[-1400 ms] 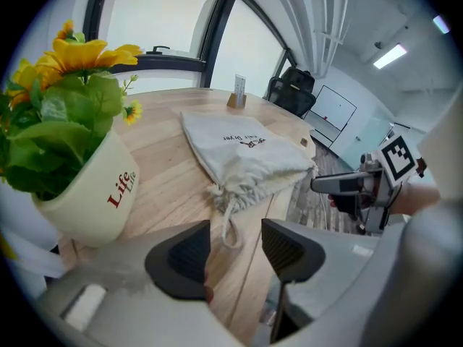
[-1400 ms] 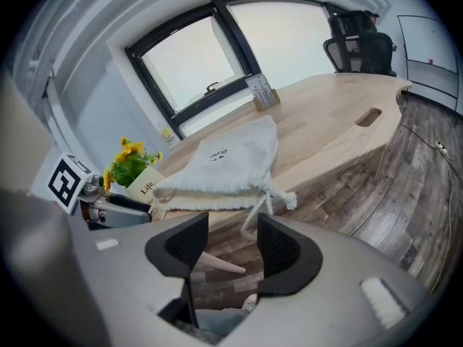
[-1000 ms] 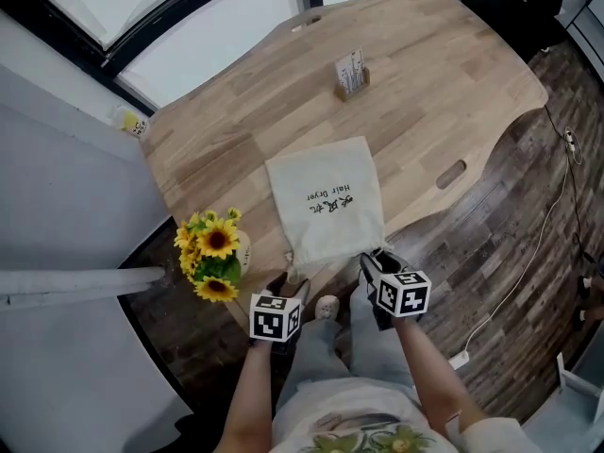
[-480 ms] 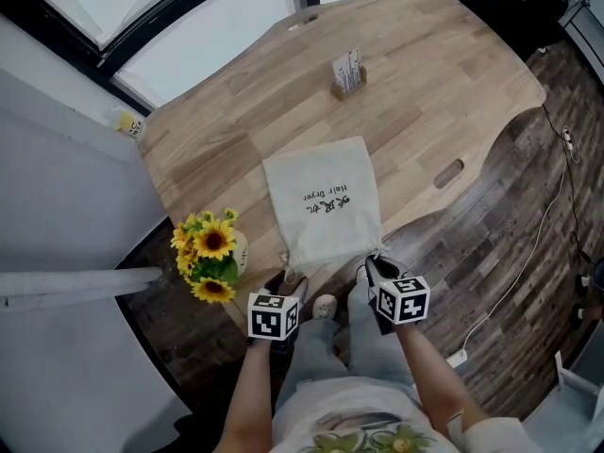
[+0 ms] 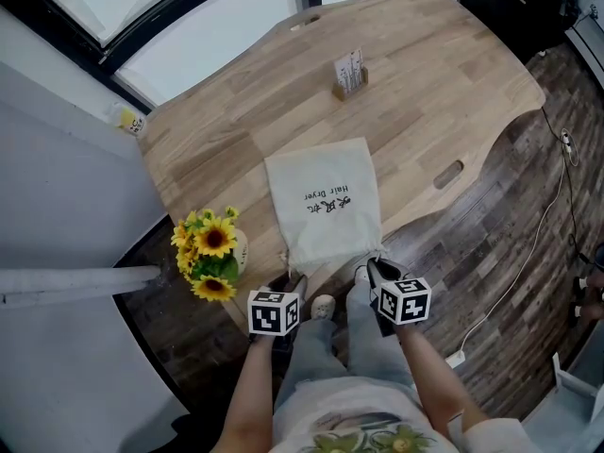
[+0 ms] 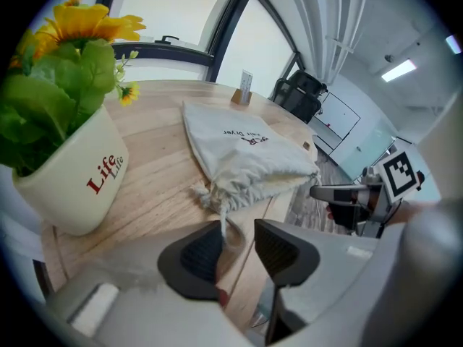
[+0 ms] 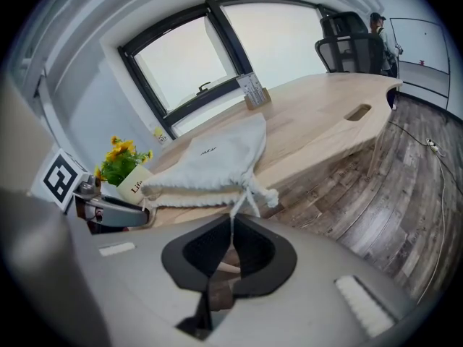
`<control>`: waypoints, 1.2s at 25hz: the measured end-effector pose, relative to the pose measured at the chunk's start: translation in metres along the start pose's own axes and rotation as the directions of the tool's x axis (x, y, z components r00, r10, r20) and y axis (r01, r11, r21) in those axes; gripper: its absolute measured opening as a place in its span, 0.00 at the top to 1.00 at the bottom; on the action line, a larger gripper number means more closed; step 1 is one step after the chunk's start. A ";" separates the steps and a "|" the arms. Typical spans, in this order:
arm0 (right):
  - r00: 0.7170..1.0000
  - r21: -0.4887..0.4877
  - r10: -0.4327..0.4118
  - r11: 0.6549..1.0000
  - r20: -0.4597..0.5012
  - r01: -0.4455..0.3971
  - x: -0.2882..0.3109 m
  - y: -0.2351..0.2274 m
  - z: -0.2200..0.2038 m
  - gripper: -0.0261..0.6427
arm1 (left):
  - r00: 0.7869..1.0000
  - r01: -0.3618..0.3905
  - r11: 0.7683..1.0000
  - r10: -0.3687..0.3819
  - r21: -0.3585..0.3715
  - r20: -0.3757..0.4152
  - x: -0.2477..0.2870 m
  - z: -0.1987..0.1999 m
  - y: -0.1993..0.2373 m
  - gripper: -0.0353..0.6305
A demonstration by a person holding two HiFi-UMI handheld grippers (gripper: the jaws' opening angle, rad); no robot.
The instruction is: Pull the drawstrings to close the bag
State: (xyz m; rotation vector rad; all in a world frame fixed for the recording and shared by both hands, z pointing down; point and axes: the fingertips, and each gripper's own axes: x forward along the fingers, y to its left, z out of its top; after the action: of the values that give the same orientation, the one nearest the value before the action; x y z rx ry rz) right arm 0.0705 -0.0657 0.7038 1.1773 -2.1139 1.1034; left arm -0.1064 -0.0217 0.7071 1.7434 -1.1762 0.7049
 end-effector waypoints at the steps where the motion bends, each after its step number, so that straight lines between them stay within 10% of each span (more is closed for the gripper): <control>1: 1.000 -0.002 0.000 1.000 -0.002 0.000 0.000 0.000 0.000 0.94 | 1.000 -0.010 1.000 0.010 -0.001 0.008 0.000 0.001 0.001 0.75; 4: 1.000 -0.005 -0.002 1.000 -0.002 0.002 -0.001 0.001 -0.001 0.94 | 0.998 -0.024 0.999 0.026 -0.036 0.059 -0.005 0.008 0.003 0.94; 19: 0.995 -0.078 -0.097 0.992 -0.028 0.094 -0.013 -0.011 -0.004 0.94 | 0.955 -0.291 0.955 0.288 0.049 0.072 -0.011 0.006 0.038 0.94; 23: 0.996 -0.084 -0.086 0.993 -0.024 0.083 -0.015 -0.010 -0.006 0.94 | 0.943 -0.333 0.940 0.331 0.072 0.041 -0.001 0.001 0.038 0.74; 30: 0.992 -0.101 -0.119 0.988 -0.038 0.114 -0.015 -0.015 -0.010 0.94 | 0.926 -0.376 0.924 0.372 0.065 0.069 0.004 0.009 0.038 0.76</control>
State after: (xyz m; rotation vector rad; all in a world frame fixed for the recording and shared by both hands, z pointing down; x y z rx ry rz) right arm 0.0915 -0.0548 0.7051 1.2022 -2.0149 0.9527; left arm -0.1404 -0.0375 0.7201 1.6241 -1.5625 0.9429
